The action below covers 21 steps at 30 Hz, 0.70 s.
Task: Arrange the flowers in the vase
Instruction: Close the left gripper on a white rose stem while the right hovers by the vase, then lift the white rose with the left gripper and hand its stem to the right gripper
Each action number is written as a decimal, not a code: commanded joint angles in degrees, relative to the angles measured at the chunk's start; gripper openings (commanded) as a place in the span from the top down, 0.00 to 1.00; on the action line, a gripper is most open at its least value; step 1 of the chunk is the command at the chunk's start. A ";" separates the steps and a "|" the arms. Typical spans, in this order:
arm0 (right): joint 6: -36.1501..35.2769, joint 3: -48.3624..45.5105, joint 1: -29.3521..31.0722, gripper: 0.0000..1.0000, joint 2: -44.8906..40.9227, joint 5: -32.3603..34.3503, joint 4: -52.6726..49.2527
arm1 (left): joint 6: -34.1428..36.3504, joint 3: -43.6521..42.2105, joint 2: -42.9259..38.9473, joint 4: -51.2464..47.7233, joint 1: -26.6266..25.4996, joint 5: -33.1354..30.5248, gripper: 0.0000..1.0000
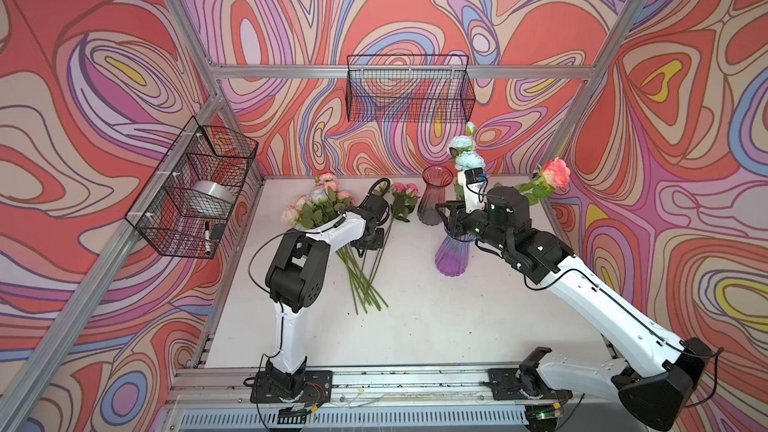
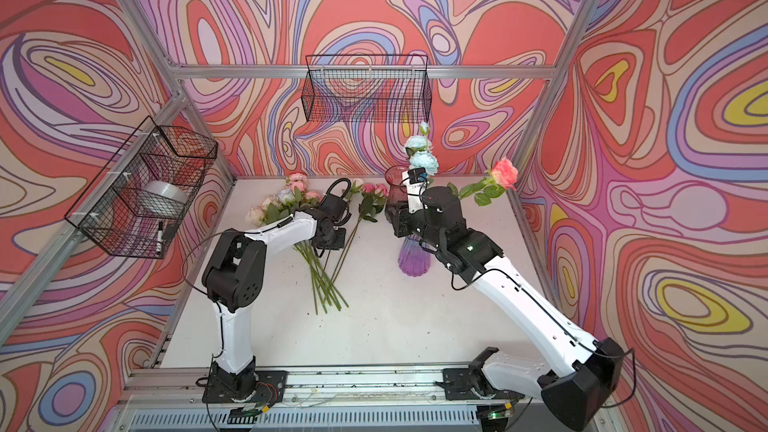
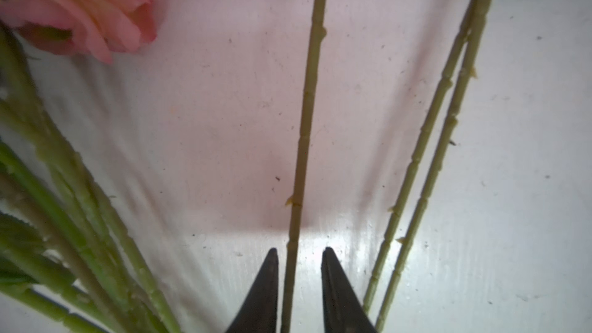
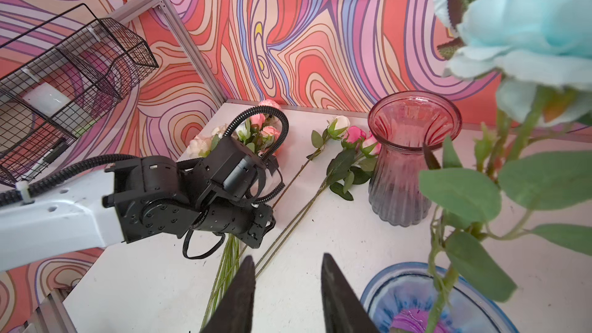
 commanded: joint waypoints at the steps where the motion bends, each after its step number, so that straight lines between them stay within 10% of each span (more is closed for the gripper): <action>1: 0.10 -0.42 0.19 0.66 -1.65 0.45 -0.20 | 0.39 1.29 -0.70 -2.30 0.22 -1.72 0.97; 12: 0.95 2.40 0.20 0.66 -1.85 -0.12 -0.68 | -4.70 -1.66 -19.29 -2.83 -1.15 2.06 1.00; 21: 2.14 3.78 0.20 0.59 -3.29 -0.63 3.56 | 2.12 -9.42 -39.05 5.61 -18.75 -9.93 1.00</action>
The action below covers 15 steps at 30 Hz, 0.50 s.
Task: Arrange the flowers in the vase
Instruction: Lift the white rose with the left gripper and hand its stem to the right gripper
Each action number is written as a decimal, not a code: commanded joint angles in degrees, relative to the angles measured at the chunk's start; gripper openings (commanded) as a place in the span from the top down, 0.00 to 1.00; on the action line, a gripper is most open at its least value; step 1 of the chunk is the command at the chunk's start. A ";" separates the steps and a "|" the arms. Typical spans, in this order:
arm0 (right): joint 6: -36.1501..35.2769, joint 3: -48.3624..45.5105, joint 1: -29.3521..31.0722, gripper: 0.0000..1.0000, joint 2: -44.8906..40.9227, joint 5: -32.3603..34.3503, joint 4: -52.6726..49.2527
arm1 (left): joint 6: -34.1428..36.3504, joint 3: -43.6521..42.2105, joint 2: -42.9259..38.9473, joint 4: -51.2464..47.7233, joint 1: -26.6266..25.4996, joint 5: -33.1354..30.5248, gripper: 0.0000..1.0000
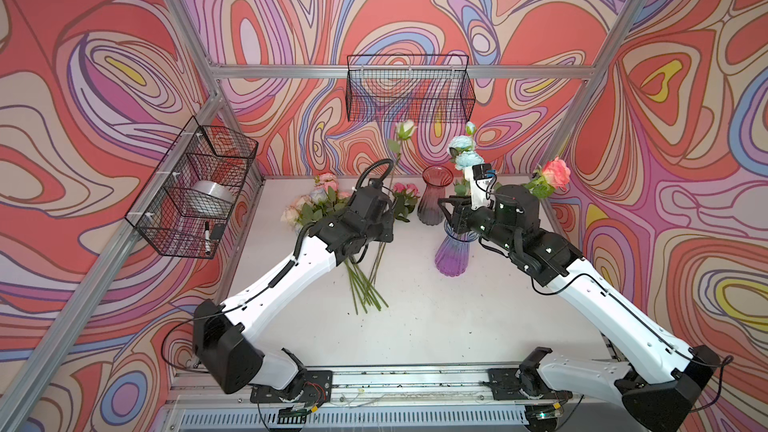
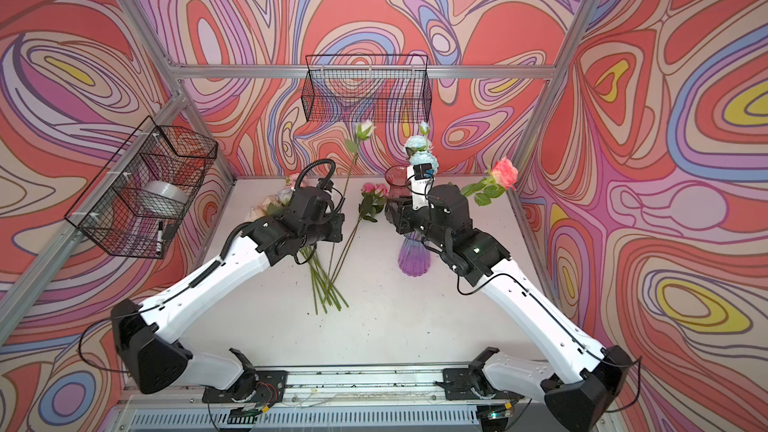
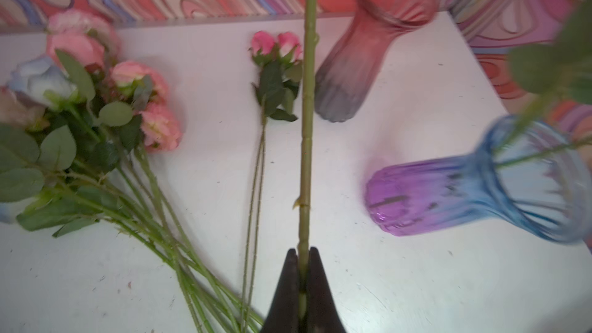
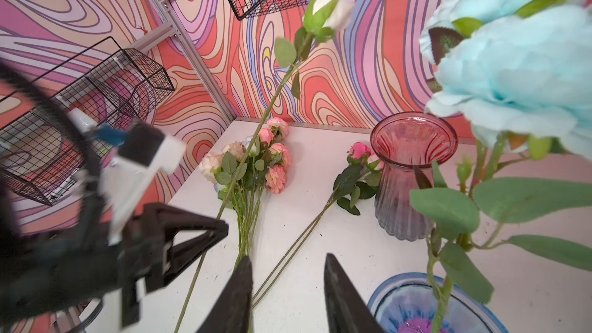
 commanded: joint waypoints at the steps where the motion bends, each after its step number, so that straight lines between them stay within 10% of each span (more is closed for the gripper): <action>1: 0.57 2.39 0.19 0.58 -1.79 -1.01 3.18 | 3.19 -4.51 -4.12 4.83 -3.60 -4.81 1.00; 15: 9.63 4.69 0.21 0.45 6.01 -22.10 16.34 | 5.55 -13.75 -16.28 19.87 -6.06 3.13 1.00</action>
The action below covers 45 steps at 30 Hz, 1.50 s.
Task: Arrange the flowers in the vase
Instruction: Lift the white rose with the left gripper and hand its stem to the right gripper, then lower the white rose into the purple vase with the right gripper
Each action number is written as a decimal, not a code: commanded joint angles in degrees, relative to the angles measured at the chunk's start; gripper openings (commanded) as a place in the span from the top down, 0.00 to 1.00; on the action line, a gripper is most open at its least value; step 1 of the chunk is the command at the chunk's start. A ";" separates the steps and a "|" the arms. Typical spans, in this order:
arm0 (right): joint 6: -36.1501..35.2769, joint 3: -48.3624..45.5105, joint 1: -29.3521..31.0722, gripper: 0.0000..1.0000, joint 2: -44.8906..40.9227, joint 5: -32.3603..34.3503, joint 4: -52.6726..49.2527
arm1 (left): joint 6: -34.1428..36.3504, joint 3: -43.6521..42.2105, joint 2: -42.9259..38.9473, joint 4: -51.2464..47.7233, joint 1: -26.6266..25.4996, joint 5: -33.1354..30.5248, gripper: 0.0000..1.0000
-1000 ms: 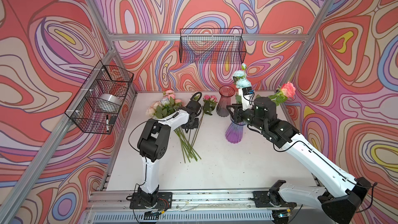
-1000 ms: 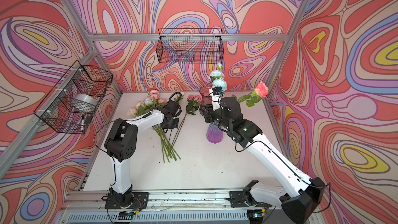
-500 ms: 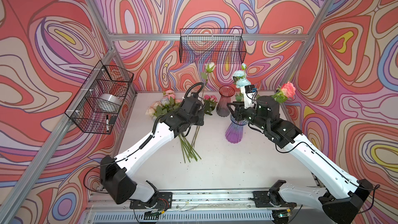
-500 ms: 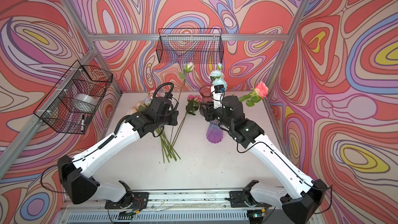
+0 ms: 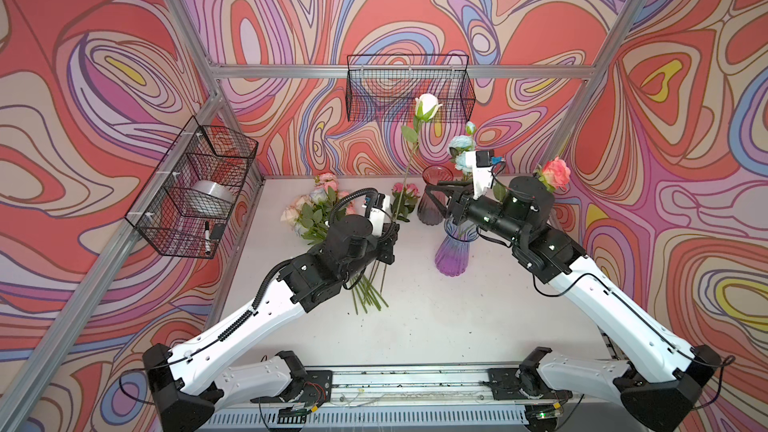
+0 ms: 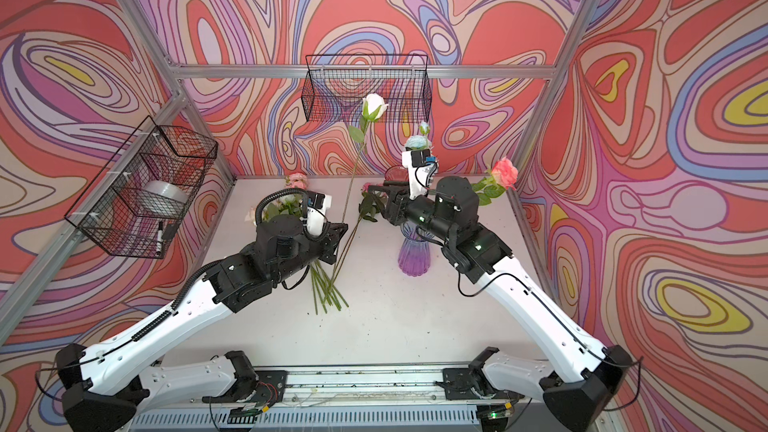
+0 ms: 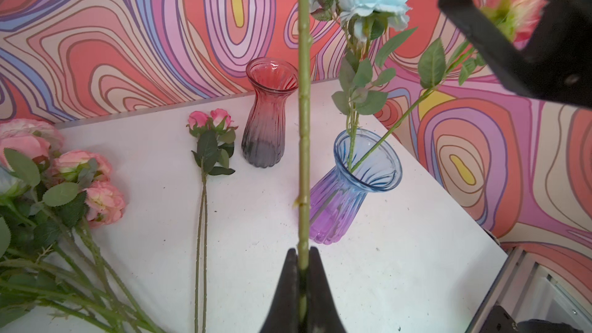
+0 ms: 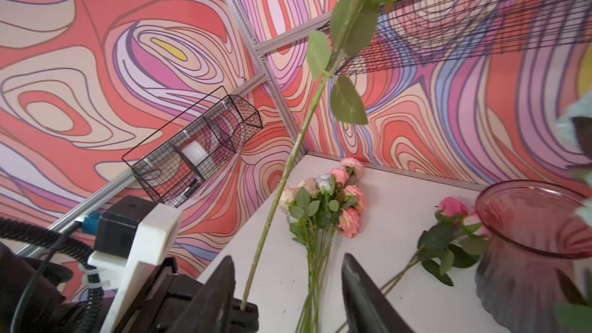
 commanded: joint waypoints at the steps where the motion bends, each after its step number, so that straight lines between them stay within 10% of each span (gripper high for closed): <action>1: 4.90 1.08 0.20 0.45 3.76 -7.67 5.58 | 1.74 -0.89 -1.01 3.78 -0.37 2.09 1.00; 7: 9.18 2.70 0.21 0.54 9.19 -11.77 9.42 | 2.45 -1.11 -1.35 4.13 -0.40 1.94 1.00; 14: 9.57 2.48 0.31 0.96 10.01 -12.40 10.78 | 2.81 -0.92 -0.83 3.79 -0.39 1.97 1.00; 19: 6.20 2.53 0.54 1.00 7.84 -8.31 8.11 | 2.72 -1.35 -0.64 4.57 -0.41 1.40 0.36; 22: 0.60 4.19 0.51 1.00 5.73 -1.76 2.48 | 3.10 -1.48 -1.06 4.24 -0.34 -2.86 0.25; 35: -20.78 9.25 0.50 1.00 -5.45 33.36 -7.92 | 3.95 -4.58 -4.15 7.19 -0.34 -12.66 0.23; 45: -22.67 3.59 0.37 1.00 -4.30 38.92 -5.97 | 4.42 -4.52 -3.48 7.23 -0.33 -12.49 0.23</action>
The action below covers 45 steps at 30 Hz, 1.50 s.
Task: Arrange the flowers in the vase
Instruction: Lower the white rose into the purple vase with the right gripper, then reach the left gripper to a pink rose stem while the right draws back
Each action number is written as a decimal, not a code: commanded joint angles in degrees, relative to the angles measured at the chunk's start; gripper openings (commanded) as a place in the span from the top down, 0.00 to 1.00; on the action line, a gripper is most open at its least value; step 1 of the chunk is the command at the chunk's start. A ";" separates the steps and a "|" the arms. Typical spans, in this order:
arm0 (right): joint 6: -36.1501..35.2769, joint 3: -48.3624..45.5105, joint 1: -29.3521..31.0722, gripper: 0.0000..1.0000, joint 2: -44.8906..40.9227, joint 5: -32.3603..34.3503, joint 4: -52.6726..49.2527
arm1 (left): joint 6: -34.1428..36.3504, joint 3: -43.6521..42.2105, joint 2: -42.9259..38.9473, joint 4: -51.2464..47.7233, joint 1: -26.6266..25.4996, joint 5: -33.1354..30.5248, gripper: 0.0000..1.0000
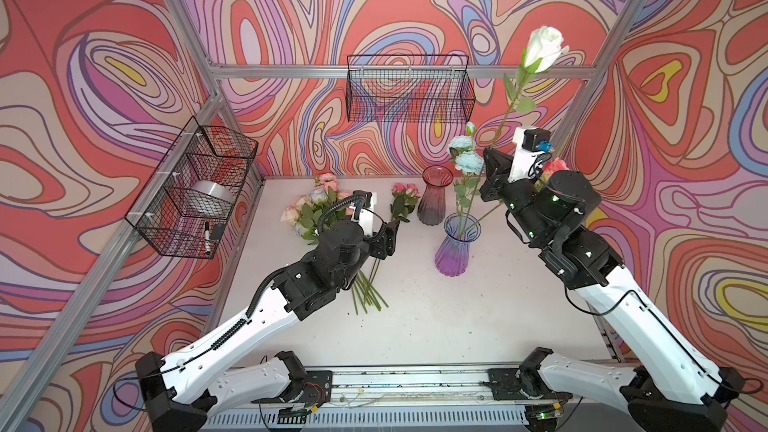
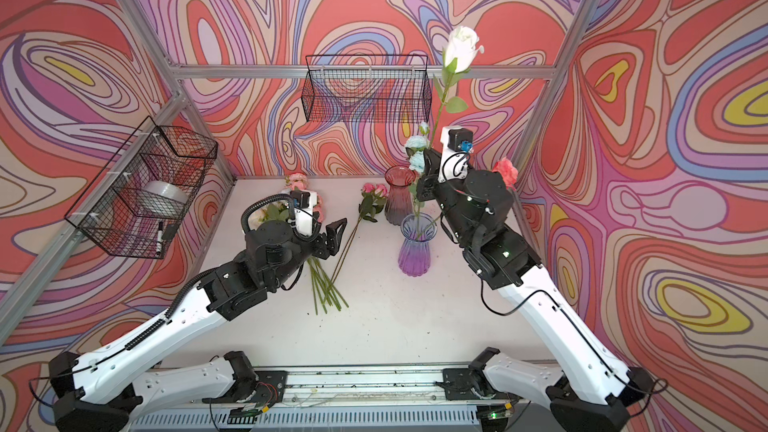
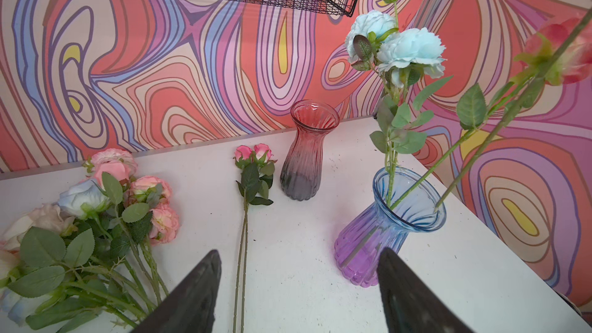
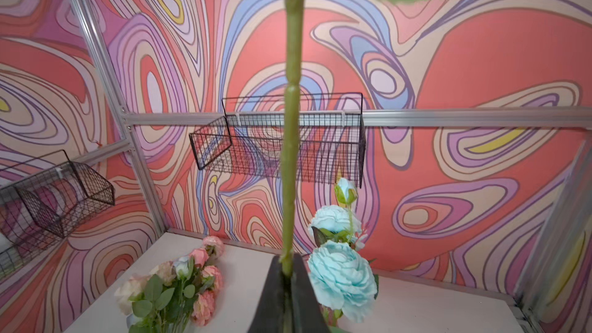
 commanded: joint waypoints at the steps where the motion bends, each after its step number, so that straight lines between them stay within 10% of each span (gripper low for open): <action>1: 0.42 -3.73 -0.15 1.00 0.48 3.03 -1.25 | 0.85 -0.53 0.06 1.39 -0.10 -1.18 0.23; 12: 6.53 -14.28 -0.18 0.76 -2.64 6.91 -3.52 | 1.02 -0.43 1.46 1.26 -0.15 -0.83 0.23; 26: 8.26 -13.36 -0.14 0.74 -8.19 3.35 -5.02 | 1.85 0.35 5.27 -0.52 -0.08 -6.40 0.28; 45: 8.38 -16.57 -0.15 0.74 -13.06 -0.76 -6.27 | -4.36 11.50 40.81 -15.52 10.36 8.24 0.67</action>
